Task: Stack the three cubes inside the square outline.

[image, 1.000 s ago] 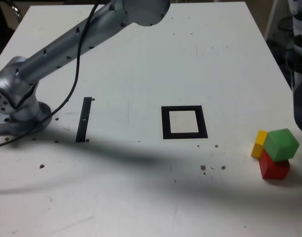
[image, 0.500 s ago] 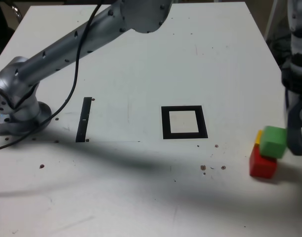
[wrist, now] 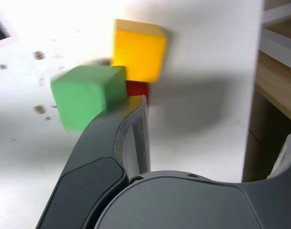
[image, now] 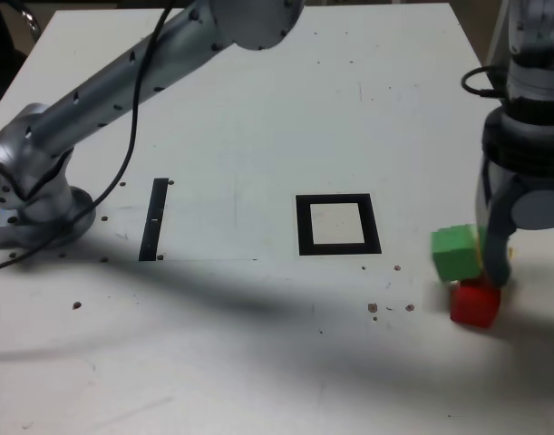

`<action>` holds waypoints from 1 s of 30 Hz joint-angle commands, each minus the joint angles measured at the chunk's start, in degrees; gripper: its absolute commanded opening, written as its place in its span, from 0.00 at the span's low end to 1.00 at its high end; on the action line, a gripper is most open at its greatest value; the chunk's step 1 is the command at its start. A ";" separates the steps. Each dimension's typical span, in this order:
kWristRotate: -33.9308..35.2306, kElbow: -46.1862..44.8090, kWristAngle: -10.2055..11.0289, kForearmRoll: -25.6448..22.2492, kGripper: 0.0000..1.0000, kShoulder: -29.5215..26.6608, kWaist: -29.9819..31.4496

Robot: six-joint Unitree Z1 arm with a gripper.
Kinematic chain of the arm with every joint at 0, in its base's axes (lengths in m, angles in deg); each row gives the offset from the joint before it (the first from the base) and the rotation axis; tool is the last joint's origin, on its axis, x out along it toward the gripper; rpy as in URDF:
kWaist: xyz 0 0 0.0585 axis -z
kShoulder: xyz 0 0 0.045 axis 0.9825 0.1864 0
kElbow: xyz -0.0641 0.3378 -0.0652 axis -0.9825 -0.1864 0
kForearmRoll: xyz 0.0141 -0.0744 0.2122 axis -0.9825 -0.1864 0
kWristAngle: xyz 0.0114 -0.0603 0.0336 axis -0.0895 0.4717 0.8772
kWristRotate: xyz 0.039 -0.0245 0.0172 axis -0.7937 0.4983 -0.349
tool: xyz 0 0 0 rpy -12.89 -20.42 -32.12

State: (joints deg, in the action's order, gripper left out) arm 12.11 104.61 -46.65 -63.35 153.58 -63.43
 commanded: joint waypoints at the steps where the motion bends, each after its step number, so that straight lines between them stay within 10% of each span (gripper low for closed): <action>1: 0.69 -1.27 0.13 -0.84 0.99 -1.29 0.29; 30: 0.59 -6.16 1.74 -3.11 0.99 -1.56 3.86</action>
State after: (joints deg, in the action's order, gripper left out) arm 12.89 98.58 -44.88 -65.93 151.55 -59.64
